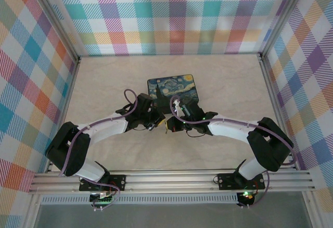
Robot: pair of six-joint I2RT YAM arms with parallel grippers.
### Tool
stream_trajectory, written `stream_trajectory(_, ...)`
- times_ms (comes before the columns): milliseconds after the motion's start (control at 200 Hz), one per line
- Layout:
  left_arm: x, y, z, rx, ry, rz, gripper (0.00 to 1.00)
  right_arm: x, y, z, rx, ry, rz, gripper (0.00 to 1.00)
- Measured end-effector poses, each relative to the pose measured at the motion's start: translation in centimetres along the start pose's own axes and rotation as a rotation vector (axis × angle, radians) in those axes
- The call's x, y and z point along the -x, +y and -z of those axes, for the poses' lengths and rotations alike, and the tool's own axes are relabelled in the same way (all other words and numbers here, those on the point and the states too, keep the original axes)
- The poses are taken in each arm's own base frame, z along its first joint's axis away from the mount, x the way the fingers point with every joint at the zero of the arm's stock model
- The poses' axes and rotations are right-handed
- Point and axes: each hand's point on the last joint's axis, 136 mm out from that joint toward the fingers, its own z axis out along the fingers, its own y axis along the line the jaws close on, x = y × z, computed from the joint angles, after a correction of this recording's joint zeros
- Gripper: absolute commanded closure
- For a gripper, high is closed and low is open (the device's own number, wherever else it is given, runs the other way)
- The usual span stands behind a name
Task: Unlock the padlock with the key
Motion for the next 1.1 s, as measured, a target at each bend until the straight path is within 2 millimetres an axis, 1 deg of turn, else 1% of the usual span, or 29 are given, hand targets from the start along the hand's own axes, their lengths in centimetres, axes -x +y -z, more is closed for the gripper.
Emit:
stream_trajectory(80,0.0,0.0,0.0,0.0,0.0,-0.001,1.0,0.0,0.0,0.0,0.001,-0.001,0.0,0.93)
stream_trajectory(165,0.0,0.0,0.0,0.001,-0.001,-0.002,1.0,0.1,-0.1,0.0,0.0,-0.002,-0.002,0.91)
stream_trajectory(315,0.0,0.4,0.0,0.015,0.0,-0.01,1.0,0.3,-0.3,0.1,0.004,-0.004,-0.01,0.93)
stream_trajectory(335,-0.1,0.5,0.0,0.019,0.001,-0.011,0.96,0.4,-0.3,0.2,0.006,-0.005,-0.011,0.93)
stream_trajectory(365,-0.1,0.6,0.0,0.024,0.002,-0.015,0.86,0.4,-0.3,0.2,0.008,-0.006,-0.012,0.93)
stream_trajectory(455,0.0,0.8,0.1,0.032,-0.003,-0.018,0.66,0.4,-0.6,0.2,0.012,-0.008,-0.017,0.93)
stream_trajectory(495,0.0,0.8,0.2,0.034,-0.003,-0.018,0.62,0.4,-0.7,0.3,0.013,-0.006,-0.02,0.93)
stream_trajectory(570,-0.1,0.7,0.5,0.033,-0.003,-0.021,0.58,0.3,-0.7,0.3,0.02,-0.002,-0.021,0.93)
stream_trajectory(685,0.0,0.3,0.9,0.02,-0.008,-0.021,0.56,0.1,-0.4,0.5,0.04,0.005,-0.019,0.93)
stream_trajectory(815,-0.1,0.1,0.9,0.01,-0.002,-0.006,0.56,0.2,0.6,0.6,0.093,0.005,-0.007,0.93)
stream_trajectory(920,-0.1,-0.5,0.8,-0.021,0.005,0.015,0.56,0.2,1.3,0.7,0.136,0.0,0.005,0.93)
stream_trajectory(1100,-0.1,-0.9,0.7,-0.045,0.01,0.042,0.65,0.5,2.1,1.1,0.168,-0.01,0.017,0.93)
